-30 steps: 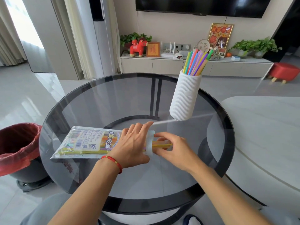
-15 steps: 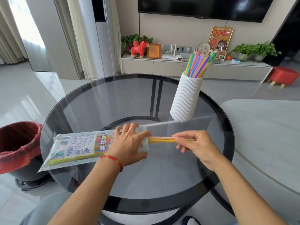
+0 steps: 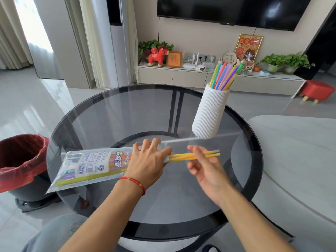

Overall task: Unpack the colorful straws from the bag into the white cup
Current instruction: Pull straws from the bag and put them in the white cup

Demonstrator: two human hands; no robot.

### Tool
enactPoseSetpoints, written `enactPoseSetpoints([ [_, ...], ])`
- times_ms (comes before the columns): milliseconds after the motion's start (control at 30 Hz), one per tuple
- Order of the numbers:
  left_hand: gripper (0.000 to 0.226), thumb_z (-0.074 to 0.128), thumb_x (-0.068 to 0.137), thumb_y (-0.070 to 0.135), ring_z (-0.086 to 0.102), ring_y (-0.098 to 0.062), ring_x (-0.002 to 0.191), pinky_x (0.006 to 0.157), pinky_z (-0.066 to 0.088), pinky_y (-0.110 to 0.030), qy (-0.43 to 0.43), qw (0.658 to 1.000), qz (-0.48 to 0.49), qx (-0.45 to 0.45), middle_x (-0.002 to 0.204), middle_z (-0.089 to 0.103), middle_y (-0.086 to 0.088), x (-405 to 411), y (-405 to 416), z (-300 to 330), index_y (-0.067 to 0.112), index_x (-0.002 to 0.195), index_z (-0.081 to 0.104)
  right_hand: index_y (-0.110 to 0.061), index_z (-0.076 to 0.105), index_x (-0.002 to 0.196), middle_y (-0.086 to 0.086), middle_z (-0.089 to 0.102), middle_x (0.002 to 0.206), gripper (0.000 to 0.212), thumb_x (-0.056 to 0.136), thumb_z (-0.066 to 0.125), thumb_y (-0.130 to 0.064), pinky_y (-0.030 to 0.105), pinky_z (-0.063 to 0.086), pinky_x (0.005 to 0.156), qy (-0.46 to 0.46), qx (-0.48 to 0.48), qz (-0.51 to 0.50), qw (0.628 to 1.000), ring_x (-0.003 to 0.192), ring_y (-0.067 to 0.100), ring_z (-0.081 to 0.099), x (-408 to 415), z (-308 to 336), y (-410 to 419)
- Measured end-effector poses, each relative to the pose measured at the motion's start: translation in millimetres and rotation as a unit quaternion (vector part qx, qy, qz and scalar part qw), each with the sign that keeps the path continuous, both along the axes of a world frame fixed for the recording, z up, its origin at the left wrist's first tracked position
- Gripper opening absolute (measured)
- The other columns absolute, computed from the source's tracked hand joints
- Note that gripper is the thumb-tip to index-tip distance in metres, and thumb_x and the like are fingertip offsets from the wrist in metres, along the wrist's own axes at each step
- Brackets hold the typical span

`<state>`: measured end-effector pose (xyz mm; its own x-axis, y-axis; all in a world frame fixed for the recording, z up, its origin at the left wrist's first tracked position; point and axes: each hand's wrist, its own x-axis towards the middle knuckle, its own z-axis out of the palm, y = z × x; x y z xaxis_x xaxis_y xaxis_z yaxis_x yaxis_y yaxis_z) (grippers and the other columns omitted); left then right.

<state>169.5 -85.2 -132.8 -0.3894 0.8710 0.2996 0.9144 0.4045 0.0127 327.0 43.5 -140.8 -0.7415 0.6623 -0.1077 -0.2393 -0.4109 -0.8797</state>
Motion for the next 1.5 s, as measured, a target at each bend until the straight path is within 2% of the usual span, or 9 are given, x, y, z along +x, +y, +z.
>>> enactPoseSetpoints([
  [133,0.025,0.045,0.099,0.049,0.047,-0.030,0.111,0.093,0.039,-0.049,0.000,1.000,0.004,-0.004,0.135,0.048,-0.003,-0.3,-1.1,-0.5,0.037,0.120,0.050,-0.004,0.072,0.093,0.004,0.066,0.066,0.006,0.096,0.074,-0.009,0.020,0.049,0.051,-0.043,0.049,-0.066,0.996,0.058,0.012,0.060,-11.1,-3.6,-6.3],
  [300,0.021,0.043,0.101,0.046,0.047,-0.030,0.111,0.094,0.039,-0.051,-0.020,0.999,0.025,-0.001,0.133,0.048,-0.002,-5.8,-3.8,1.6,0.038,0.118,0.052,-0.007,0.076,0.087,0.002,0.062,0.063,0.012,0.097,0.071,-0.006,0.017,0.045,0.047,-0.030,0.062,-0.130,0.989,0.055,0.010,0.056,9.0,12.9,24.4],
  [467,0.025,0.045,0.100,0.032,0.046,-0.031,0.111,0.094,0.038,-0.052,-0.015,1.000,0.017,0.000,0.132,0.047,-0.003,0.3,0.2,1.7,0.040,0.123,0.049,-0.006,0.071,0.097,0.001,0.062,0.075,0.025,0.083,0.081,-0.024,0.014,0.042,0.042,0.046,-0.054,-0.089,0.993,0.054,0.007,0.054,3.2,10.2,13.5],
  [567,0.028,0.044,0.100,0.032,0.046,-0.032,0.113,0.094,0.037,-0.052,-0.002,1.000,0.008,-0.002,0.133,0.046,-0.003,3.6,1.4,0.7,0.040,0.126,0.046,-0.008,0.078,0.090,0.002,0.063,0.070,0.019,0.092,0.076,-0.027,0.017,0.041,0.043,-0.009,0.005,-0.041,0.999,0.055,0.009,0.055,-11.6,3.6,-8.3],
  [733,0.032,0.048,0.097,0.046,0.045,-0.032,0.115,0.096,0.037,-0.052,-0.023,0.999,0.031,-0.005,0.134,0.046,-0.004,-3.5,-2.0,1.0,0.037,0.127,0.046,-0.009,0.076,0.071,0.009,0.062,0.058,0.034,0.102,0.062,-0.010,0.020,0.039,0.042,-0.058,0.135,-0.105,0.984,0.049,0.015,0.053,-5.7,27.5,15.2],
  [867,0.054,0.059,0.085,0.046,0.042,-0.033,0.120,0.104,0.032,-0.055,-0.033,0.997,0.048,-0.043,0.139,0.039,-0.007,-7.4,-1.8,-1.1,0.034,0.132,0.035,-0.010,0.076,0.070,0.011,0.058,0.053,0.034,0.100,0.063,-0.021,0.021,0.036,0.041,-0.109,0.280,-0.122,0.946,0.046,0.019,0.046,25.6,77.1,61.1],
  [1000,0.066,0.060,0.083,0.048,0.039,-0.035,0.126,0.109,0.028,-0.060,-0.041,0.996,0.048,-0.063,0.144,0.034,-0.009,-6.9,0.6,-2.9,0.033,0.139,0.028,-0.016,0.078,0.074,0.009,0.063,0.051,0.032,0.088,0.064,-0.042,0.021,0.039,0.039,-0.208,0.445,-0.104,0.865,0.039,0.015,0.047,33.7,125.6,83.1],
  [1200,0.071,0.061,0.083,0.050,0.035,-0.036,0.130,0.111,0.025,-0.065,-0.054,0.995,0.039,-0.073,0.147,0.031,-0.011,-7.8,-0.8,-4.4,0.033,0.142,0.026,-0.018,0.076,0.069,0.007,0.069,0.052,0.026,0.090,0.065,-0.030,0.024,0.049,0.045,-0.365,0.526,-0.036,0.767,0.038,0.014,0.054,-0.4,114.7,75.9],
  [1500,0.073,0.059,0.084,0.051,0.031,-0.037,0.135,0.113,0.022,-0.065,-0.062,0.993,0.039,-0.087,0.151,0.025,-0.012,-7.7,-1.4,-4.7,0.033,0.145,0.023,-0.019,0.074,0.074,0.005,0.074,0.057,0.027,0.095,0.067,-0.034,0.027,0.055,0.058,-0.381,0.513,0.004,0.770,0.044,0.012,0.066,-3.7,86.1,69.0],
])
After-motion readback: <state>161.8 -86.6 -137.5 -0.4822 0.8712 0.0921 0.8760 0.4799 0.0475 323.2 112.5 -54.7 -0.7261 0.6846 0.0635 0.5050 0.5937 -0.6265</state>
